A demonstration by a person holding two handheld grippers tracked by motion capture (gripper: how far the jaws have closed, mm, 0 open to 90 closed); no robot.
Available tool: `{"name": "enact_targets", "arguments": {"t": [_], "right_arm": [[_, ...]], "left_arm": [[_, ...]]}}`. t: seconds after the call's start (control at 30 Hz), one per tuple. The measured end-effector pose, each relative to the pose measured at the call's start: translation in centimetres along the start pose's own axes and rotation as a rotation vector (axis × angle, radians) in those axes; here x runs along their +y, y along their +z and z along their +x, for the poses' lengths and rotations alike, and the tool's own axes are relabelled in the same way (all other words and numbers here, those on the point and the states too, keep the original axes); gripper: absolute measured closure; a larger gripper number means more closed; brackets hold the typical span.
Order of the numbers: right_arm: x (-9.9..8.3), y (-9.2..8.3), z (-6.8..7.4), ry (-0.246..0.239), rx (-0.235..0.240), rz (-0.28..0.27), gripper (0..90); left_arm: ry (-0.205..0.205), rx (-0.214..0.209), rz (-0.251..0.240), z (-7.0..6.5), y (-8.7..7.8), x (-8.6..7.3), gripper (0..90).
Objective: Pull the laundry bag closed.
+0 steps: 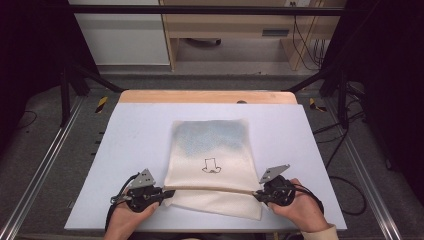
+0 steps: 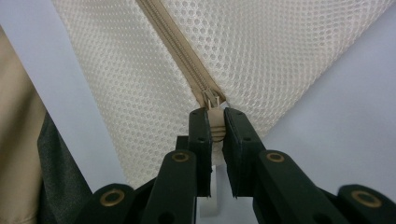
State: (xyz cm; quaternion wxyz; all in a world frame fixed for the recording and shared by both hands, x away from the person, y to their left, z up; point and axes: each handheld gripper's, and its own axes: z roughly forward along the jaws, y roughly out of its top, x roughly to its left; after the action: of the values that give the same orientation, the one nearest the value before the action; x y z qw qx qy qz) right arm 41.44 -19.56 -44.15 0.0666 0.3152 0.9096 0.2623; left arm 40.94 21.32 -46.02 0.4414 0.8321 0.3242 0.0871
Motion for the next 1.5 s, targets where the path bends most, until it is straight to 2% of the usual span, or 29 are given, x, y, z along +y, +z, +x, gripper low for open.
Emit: {"name": "enact_targets", "arguments": {"t": [0.4,0.73,1.13,1.2,1.23,1.27,1.33,1.37,1.4,1.43,1.47,1.5], "right_arm": [[-0.2,-0.2,-0.2,0.017,-0.005,0.003,82.2],[-0.3,0.0,-0.2,0.019,-0.004,0.011,82.2],[-0.3,0.0,-0.3,0.023,-0.003,0.017,82.1],[-0.3,0.1,-0.3,0.019,-0.001,0.020,81.9],[-0.3,0.1,-0.3,0.018,-0.001,0.017,80.8],[-0.2,0.0,-0.2,0.030,-0.005,0.013,75.9],[0.0,-0.1,-0.2,0.036,-0.024,-0.010,60.6],[0.3,-0.3,-0.1,0.045,-0.030,-0.033,50.8],[1.0,-0.5,0.0,0.050,-0.065,-0.075,37.7],[1.0,-0.5,0.0,0.050,-0.065,-0.075,37.7],[1.8,-0.9,-0.2,0.074,-0.105,-0.123,28.8],[1.8,-0.9,-0.2,0.074,-0.105,-0.123,28.8]], "left_arm": [[0.007,-0.001,0.000,-0.2,0.0,0.0,82.4],[-0.014,-0.013,0.017,-0.3,0.0,0.0,82.1],[-0.002,-0.012,0.019,-0.6,0.0,0.0,81.7],[0.000,-0.010,0.018,-0.6,-0.1,0.1,79.6],[0.001,0.005,0.018,-0.5,-0.2,0.1,74.7],[-0.002,0.023,0.007,-0.5,-0.5,0.1,69.0],[-0.022,0.068,-0.018,-0.4,-1.3,0.2,55.8],[-0.026,0.083,-0.023,-0.3,-1.6,0.2,47.1],[-0.027,0.103,-0.030,-0.1,-2.0,0.2,38.6],[-0.030,0.127,-0.037,0.2,-2.4,0.2,38.6],[-0.038,0.162,-0.042,0.9,-3.1,0.4,31.7],[-0.038,0.162,-0.042,0.9,-3.1,0.4,29.2]]}}
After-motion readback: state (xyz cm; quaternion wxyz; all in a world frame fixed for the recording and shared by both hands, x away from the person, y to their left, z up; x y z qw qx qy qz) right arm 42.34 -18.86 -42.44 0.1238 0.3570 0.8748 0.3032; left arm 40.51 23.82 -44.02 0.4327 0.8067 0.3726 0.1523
